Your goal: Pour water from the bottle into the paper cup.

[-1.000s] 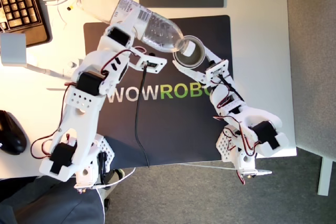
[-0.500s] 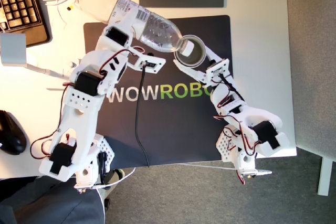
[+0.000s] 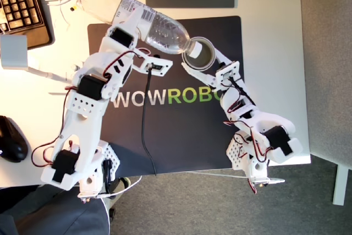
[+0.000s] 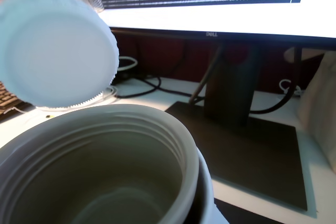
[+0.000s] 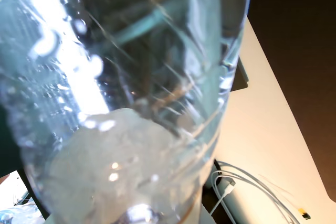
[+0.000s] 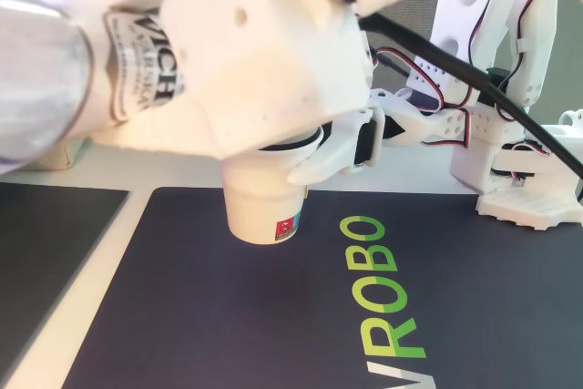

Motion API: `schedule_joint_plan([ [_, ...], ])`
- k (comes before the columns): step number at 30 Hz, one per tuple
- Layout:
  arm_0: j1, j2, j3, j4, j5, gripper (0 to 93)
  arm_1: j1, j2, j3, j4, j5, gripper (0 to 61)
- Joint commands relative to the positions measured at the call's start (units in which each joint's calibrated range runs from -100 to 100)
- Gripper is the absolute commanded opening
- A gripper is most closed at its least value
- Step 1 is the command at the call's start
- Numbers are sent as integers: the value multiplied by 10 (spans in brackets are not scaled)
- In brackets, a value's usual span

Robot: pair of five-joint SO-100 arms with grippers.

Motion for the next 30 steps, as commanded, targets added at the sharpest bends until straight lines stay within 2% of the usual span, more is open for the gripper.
schedule_joint_plan([
  [1, -7, -22, -88, -5, -2, 0, 6, -2, -53, -2, -5, 83],
  [30, -13, -36, -60, 4, -16, 0, 10, 9, -54, -3, -8, 83],
])
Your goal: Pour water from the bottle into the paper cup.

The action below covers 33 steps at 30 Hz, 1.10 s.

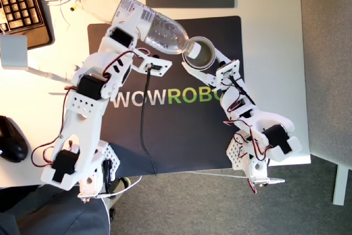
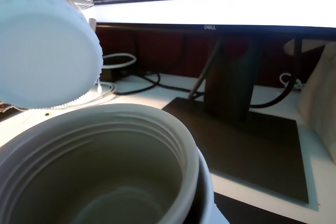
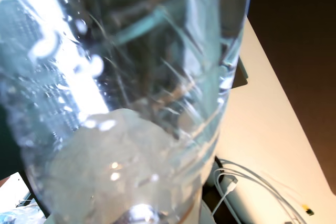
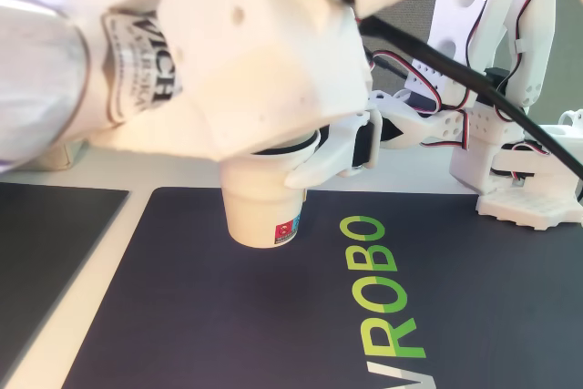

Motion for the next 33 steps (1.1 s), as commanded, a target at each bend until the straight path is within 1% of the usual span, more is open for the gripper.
schedule_joint_plan([
  [1, -11, -36, -60, 3, -9, 0, 5, -4, -50, -3, -3, 83],
  [9, -8, -37, -62, 8, -23, 0, 5, -2, -48, -7, -3, 83],
  [19, -4, -40, -57, 9, -24, 0, -13, -2, -25, -29, -4, 83],
  [25, -3, -42, -56, 9, -24, 0, -45, -1, 20, -82, -6, 83],
  [33, -3, -43, -55, 9, -24, 0, -53, 11, 34, -81, -6, 83],
])
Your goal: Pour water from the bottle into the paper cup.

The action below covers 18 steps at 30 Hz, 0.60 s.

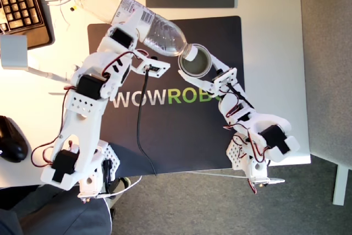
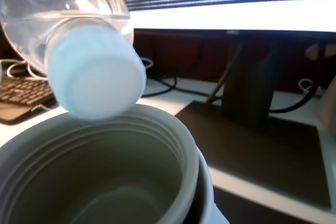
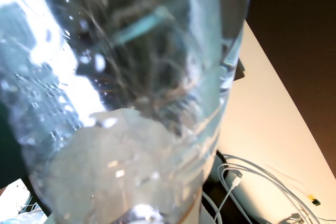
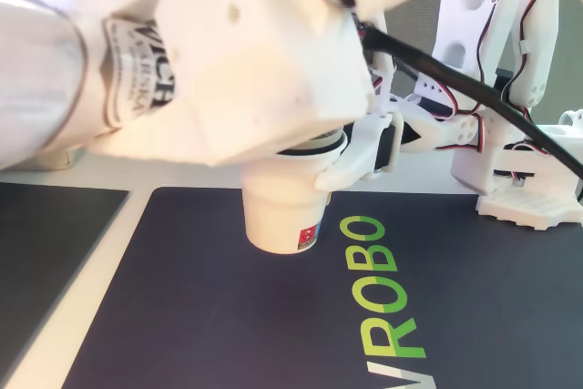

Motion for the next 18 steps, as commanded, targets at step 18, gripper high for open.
schedule_joint_plan([
  [18, 14, -48, -40, -5, 0, 0, -16, -27, 1, 15, -11, 83],
])
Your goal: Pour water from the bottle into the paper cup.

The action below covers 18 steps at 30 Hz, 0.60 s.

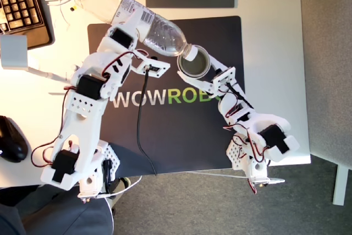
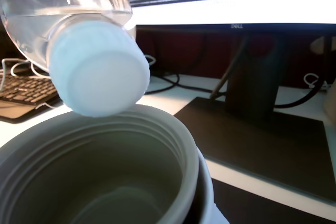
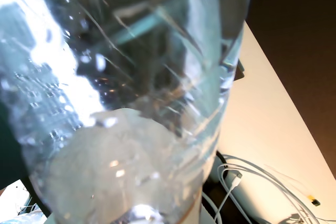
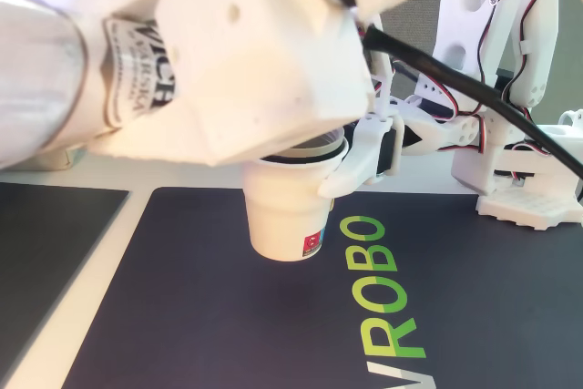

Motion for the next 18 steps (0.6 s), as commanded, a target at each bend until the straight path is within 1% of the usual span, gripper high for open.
schedule_joint_plan([
  [1, 15, -48, -40, -5, 0, 0, -11, -29, 1, 6, -5, 83],
  [6, 30, -46, -35, -5, 3, 0, -26, -28, -3, 7, -5, 83],
  [18, 28, -48, -37, -3, 3, 0, -3, -17, -52, 20, -8, 83],
])
